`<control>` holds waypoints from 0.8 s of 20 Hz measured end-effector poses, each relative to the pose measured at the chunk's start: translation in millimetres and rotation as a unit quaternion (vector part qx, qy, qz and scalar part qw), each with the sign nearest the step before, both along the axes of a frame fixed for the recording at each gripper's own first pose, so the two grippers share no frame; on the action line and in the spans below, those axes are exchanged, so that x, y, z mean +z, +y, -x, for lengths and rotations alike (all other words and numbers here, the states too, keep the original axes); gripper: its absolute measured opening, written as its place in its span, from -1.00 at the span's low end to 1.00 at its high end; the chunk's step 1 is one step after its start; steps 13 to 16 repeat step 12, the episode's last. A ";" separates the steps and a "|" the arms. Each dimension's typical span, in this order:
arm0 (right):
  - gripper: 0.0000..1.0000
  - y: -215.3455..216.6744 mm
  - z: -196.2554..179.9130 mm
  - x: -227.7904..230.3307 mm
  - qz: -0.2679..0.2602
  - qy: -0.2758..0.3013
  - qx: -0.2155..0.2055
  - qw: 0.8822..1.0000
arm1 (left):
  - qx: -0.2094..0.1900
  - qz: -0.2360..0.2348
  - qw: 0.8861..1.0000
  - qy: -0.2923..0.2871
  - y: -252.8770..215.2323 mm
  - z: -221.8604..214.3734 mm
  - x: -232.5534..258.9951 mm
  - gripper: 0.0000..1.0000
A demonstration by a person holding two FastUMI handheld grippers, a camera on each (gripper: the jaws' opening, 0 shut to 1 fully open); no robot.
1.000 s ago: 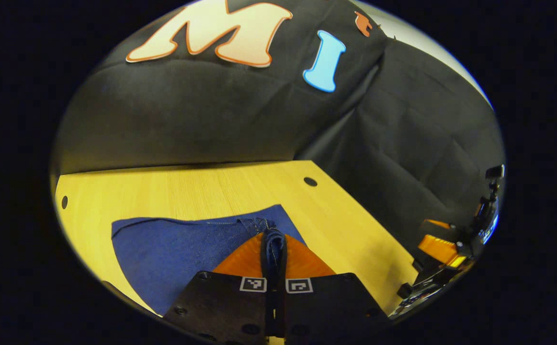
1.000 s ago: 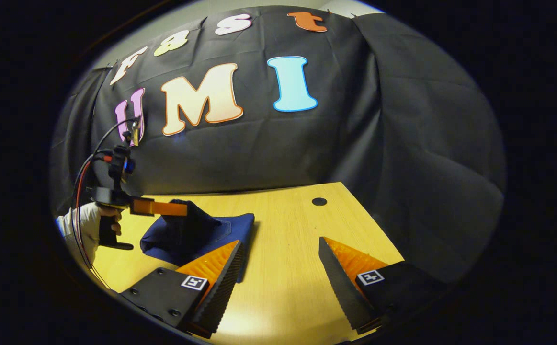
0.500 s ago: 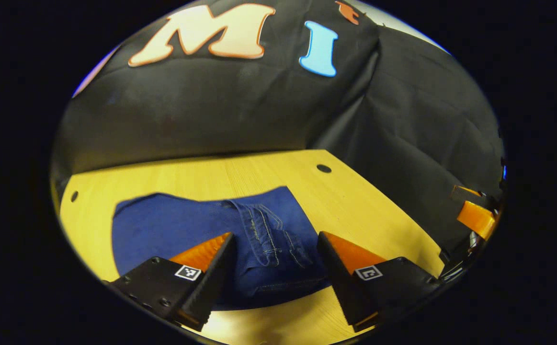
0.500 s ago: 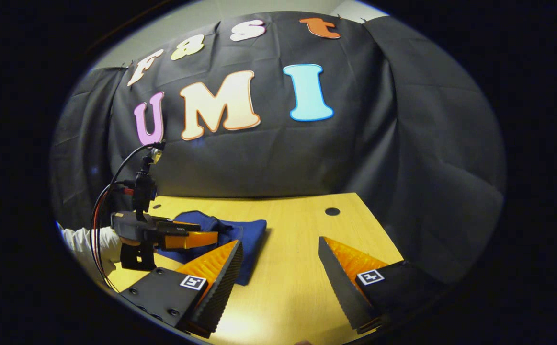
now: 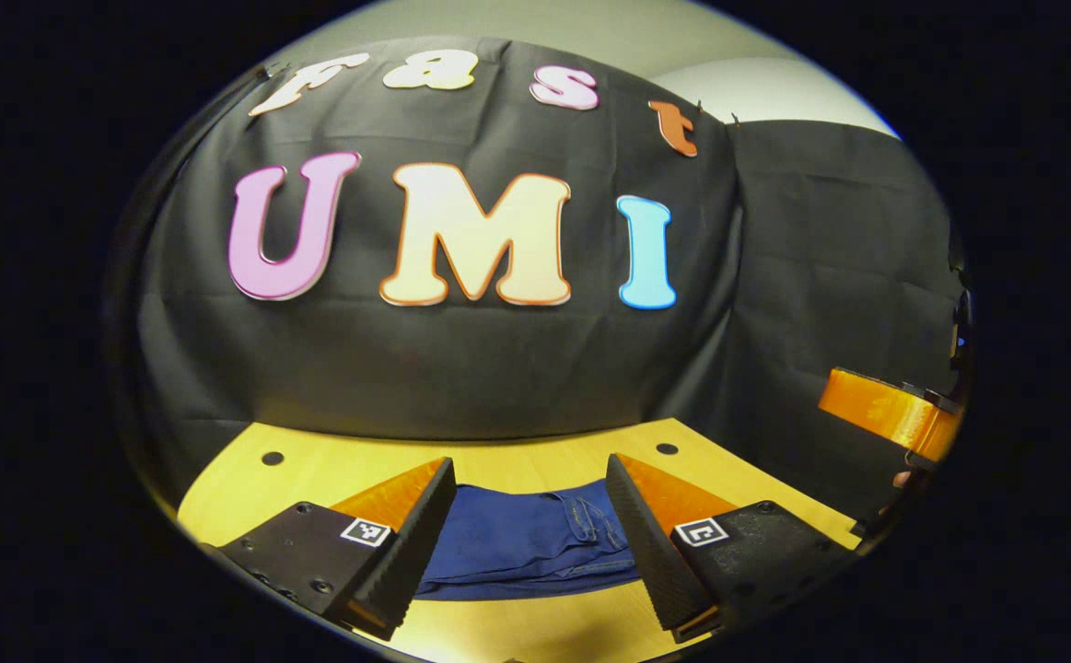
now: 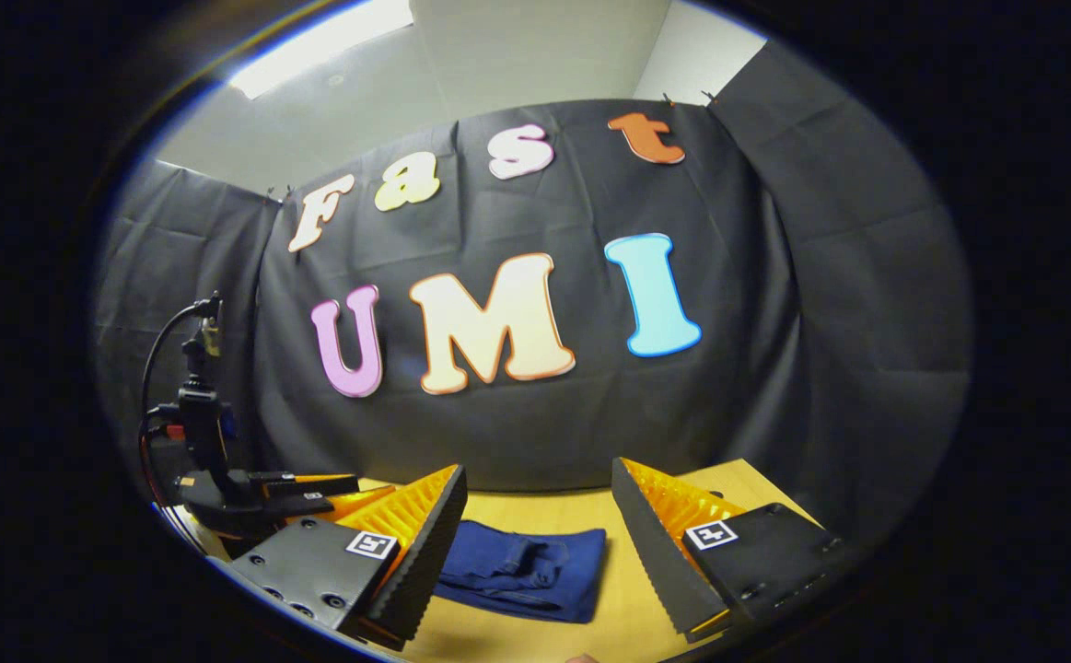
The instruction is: Grasp the waist and the cuffs of the jeans and fold them to make the two legs overlap; first hold the waist and fold one-third of the jeans toward the cuffs, then hold the cuffs and fold the remaining one-third in the same direction to finish folding.
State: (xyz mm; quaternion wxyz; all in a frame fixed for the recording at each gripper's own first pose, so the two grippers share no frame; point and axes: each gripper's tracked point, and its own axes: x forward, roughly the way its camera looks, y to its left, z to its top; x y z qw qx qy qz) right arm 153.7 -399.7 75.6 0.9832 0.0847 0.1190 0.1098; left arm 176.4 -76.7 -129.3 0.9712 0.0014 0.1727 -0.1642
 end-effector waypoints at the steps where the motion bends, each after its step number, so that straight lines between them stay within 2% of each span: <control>1: 0.94 9.5 3.4 9.1 -0.001 -0.011 -0.001 1.000 | 0.006 0.000 1.000 -0.013 10.4 4.5 9.8 0.92; 2: 0.94 20.2 8.9 15.1 0.001 -0.015 0.005 1.000 | 0.007 0.003 1.000 -0.026 21.4 12.2 18.5 0.87; 3: 0.86 31.1 15.8 19.2 0.003 -0.022 0.012 1.000 | 0.011 0.002 0.999 -0.040 31.4 17.7 28.0 0.90; 4: 0.94 39.6 23.2 26.2 0.006 -0.027 0.015 0.999 | 0.014 0.000 0.999 -0.048 39.6 22.8 34.0 0.91; 6: 0.94 54.4 32.9 36.9 0.006 -0.039 0.018 0.999 | 0.016 -0.003 0.998 -0.053 52.6 33.3 42.0 0.91; 7: 0.87 61.0 36.6 42.5 0.002 -0.045 0.019 0.999 | 0.015 -0.003 0.998 -0.061 57.3 37.1 49.0 0.90; 8: 0.94 66.5 42.1 47.1 0.001 -0.048 0.021 0.999 | 0.014 -0.006 0.998 -0.061 61.8 41.5 54.1 0.90; 16: 0.94 79.4 55.9 59.8 0.006 -0.058 0.030 0.998 | 0.015 -0.002 0.997 -0.076 73.3 49.4 72.4 0.90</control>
